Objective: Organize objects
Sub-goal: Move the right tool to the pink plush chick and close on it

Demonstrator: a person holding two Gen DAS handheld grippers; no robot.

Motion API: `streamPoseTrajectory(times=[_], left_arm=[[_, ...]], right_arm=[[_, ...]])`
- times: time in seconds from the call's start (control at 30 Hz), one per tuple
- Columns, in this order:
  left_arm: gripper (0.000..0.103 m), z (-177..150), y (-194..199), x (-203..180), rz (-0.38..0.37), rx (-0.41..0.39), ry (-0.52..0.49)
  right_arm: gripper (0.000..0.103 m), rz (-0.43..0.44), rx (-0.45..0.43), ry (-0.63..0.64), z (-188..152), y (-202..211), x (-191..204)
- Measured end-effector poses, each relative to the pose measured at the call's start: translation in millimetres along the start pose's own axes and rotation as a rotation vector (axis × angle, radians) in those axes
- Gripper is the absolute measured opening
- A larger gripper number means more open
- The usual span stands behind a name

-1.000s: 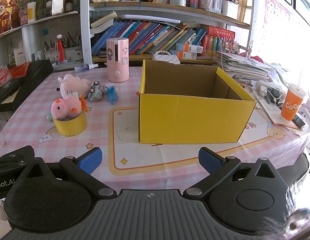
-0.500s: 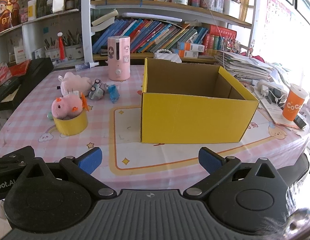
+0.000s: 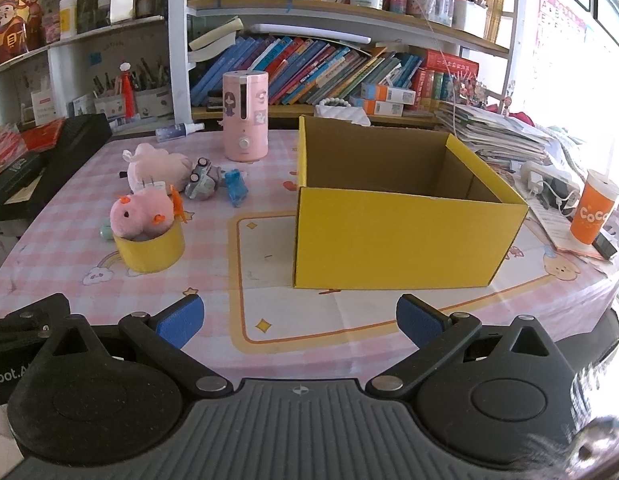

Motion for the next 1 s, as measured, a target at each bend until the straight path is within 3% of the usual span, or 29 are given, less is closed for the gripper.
streamPoseTrajectory(times=[0.5,1.0], left_arm=[[0.103,-16.4,-3.9,32.5,0.035,0.034,0.103],[0.103,-5.1,-31.7,54.8,0.162,0.070,0.172]], right_arm=[[0.103,0.095,0.047,0.081,-5.7,-11.5,29.6],[0.098,0.276,0.065,0.186,19.6,-47.6,66.4]])
Point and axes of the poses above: each gripper's, at about its wrist camera, not at the fingertips, and y roughly against the way its jaws point, x to its left, z to its top, the point moved 3 cm from there along -y, roughly the way its jaws point, and after that the axes turned 15 degrees about -y, right-handed, at the moved point
